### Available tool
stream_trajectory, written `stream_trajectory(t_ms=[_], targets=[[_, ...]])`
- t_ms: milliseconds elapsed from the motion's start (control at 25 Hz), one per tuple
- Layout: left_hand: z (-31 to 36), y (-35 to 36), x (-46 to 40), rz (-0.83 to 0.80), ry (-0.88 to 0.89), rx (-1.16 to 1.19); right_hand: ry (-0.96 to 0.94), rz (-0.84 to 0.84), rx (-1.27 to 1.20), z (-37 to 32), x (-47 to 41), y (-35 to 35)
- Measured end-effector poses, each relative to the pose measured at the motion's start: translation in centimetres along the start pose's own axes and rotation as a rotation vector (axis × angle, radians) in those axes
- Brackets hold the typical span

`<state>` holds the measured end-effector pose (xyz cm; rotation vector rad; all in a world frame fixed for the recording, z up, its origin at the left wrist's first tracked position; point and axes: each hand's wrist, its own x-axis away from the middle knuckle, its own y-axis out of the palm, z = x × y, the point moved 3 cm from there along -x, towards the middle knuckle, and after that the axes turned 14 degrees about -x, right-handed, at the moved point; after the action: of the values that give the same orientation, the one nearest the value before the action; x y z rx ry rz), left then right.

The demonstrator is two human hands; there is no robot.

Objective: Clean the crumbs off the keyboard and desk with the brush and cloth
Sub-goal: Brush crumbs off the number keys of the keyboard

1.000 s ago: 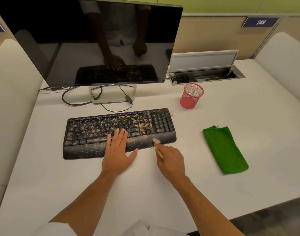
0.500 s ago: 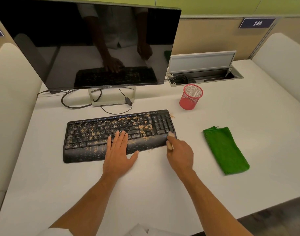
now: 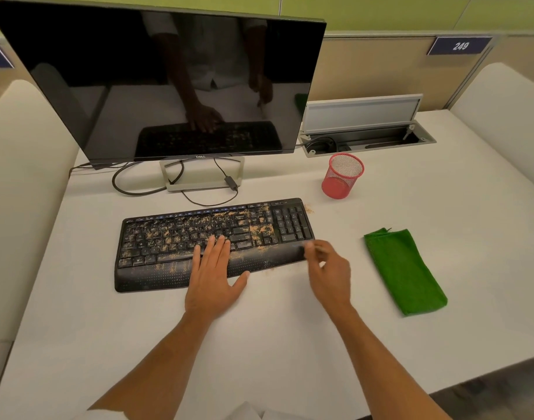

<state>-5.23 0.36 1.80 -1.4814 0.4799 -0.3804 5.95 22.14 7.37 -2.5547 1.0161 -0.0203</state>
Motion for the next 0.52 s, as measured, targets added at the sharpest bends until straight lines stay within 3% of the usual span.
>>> stream_trajectory(t_ms=[80,160,360,520], targets=[[-0.1,0.1,-0.1,-0.005,0.001,-0.004,0.089,0.109,-0.038,0.5,-1.1,-1.5],[-0.1,0.1,0.0,-0.006,0.002,-0.004,0.131,0.099,-0.07,0.8,-1.7,-1.6],[0.0,0.0,0.0,0.021,0.001,0.011,0.055,-0.04,-0.005,0.0,-0.5,0.9],[0.1,0.1,0.0,0.02,0.0,0.012,-0.027,-0.27,0.032,-0.8,1.9,3.9]])
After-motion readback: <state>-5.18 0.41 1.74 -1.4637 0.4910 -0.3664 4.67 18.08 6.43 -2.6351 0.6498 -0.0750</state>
